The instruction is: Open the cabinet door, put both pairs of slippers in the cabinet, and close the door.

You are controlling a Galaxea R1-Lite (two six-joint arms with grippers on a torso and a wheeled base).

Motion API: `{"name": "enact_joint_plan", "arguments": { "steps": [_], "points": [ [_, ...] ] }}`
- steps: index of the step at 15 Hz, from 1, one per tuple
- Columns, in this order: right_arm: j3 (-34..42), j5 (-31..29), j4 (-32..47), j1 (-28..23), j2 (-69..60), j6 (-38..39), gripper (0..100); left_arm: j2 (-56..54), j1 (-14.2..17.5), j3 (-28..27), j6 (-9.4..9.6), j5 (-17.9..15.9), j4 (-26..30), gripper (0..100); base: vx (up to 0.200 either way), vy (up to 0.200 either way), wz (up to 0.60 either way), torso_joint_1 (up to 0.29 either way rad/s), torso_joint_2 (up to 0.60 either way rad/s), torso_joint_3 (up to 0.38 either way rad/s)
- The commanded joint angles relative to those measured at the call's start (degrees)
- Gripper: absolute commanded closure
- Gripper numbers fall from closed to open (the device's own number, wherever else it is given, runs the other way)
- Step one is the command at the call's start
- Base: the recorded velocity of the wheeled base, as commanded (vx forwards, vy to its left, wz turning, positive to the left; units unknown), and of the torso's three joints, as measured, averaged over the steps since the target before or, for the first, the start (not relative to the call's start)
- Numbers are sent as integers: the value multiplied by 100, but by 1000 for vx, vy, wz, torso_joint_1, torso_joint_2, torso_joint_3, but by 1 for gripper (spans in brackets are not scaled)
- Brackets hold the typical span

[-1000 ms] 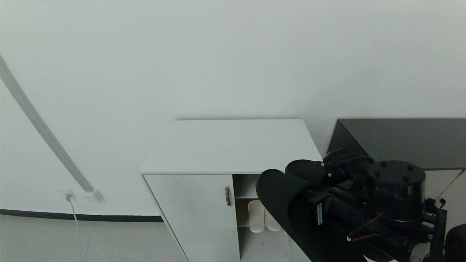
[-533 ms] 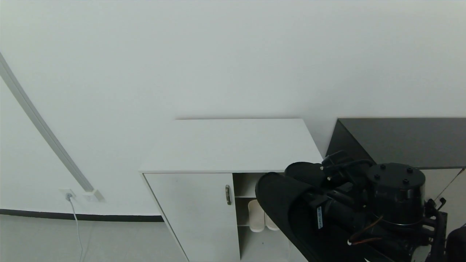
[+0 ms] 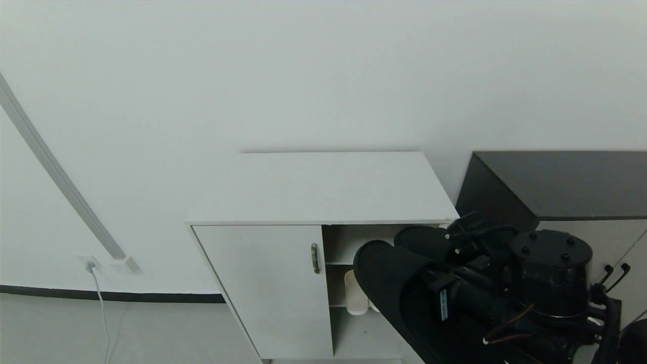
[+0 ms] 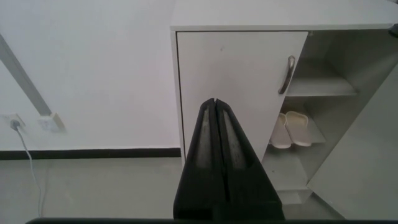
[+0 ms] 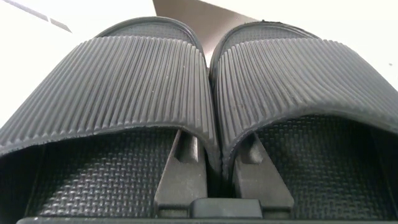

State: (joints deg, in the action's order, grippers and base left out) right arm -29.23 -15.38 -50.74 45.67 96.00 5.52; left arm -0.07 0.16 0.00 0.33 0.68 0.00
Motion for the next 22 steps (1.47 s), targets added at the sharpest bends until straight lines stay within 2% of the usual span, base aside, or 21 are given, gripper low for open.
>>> {"name": "enact_joint_plan", "arguments": {
  "steps": [1,12,22],
  "points": [
    [5,0,-59,-5,24,1,100,7,2,0,2,2,0,100,0,0,0,-188,427,237],
    [199,9,-270,223,-2,1,100,7,2,0,2,2,0,100,0,0,0,-213,534,314],
    [313,-8,-428,311,323,-60,100,7,2,0,2,2,0,100,0,0,0,-153,481,328]
  ]
}}
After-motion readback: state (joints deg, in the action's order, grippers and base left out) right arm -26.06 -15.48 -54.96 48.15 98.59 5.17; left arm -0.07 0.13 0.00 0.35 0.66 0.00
